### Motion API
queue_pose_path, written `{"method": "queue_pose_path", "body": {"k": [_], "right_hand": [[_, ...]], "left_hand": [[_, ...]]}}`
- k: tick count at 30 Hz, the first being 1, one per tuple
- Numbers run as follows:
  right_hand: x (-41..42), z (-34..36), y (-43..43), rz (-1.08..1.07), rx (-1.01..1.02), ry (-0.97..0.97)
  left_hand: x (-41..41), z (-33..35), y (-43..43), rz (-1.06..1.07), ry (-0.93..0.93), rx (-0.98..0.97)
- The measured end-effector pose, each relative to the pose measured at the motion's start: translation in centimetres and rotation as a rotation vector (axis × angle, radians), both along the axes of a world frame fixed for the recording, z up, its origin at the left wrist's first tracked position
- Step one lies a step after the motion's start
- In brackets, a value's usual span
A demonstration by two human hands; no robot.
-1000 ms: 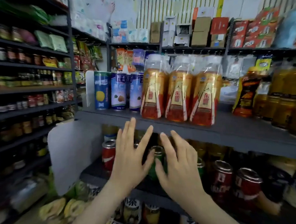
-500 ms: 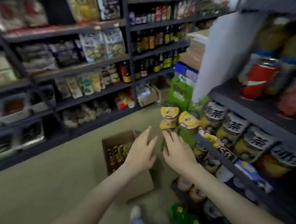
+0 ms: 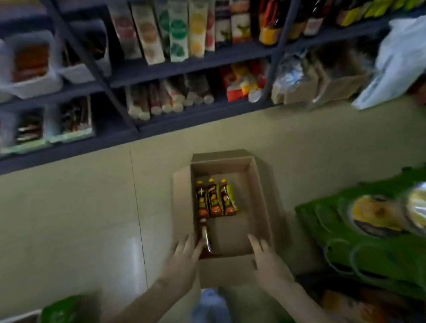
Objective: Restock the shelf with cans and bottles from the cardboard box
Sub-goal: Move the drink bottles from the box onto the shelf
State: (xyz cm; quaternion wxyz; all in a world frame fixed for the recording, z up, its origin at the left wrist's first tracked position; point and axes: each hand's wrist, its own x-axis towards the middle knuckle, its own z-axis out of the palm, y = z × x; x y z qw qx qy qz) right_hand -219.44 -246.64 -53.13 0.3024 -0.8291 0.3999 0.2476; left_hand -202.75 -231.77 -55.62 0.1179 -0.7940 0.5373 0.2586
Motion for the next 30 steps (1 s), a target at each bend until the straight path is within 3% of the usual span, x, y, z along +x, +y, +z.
{"method": "queue_pose_path", "body": {"k": [2,4,9,15,18,23,27,30], "right_hand": [[1.0,-3.3,-0.2,-0.029,0.048,0.021],[2.2,-10.1,-0.8,-0.090,0.099,0.061],[4.8,-27.7,-0.8,-0.151,0.164,0.165],[11.1,-45.9,1.3,-0.032,0.224,0.000],[13.5,-53.2,3.6,0.039,0.303,-0.025],[13.6,-58.0,4.9,-0.184,0.388,-0.193],[13.0,-56.7,3.9,-0.294,0.458,-0.153],[12.4,-52.5,1.6,-0.599,0.597,-0.181]], "left_hand": [[1.1,-3.3,-0.1,-0.037,-0.014,-0.023],[2.2,-10.1,-1.5,-0.029,0.011,0.046],[4.1,-27.8,-4.2,0.078,0.034,-0.057],[7.4,-42.5,-2.1,0.156,-0.054,-0.158],[7.7,-45.5,-0.5,0.142,-0.040,-0.281],[7.7,-46.5,0.0,0.165,0.037,-0.374],[7.3,-45.1,-0.1,0.242,0.062,-0.256],[6.3,-41.8,-1.4,0.591,0.285,-0.077]]}}
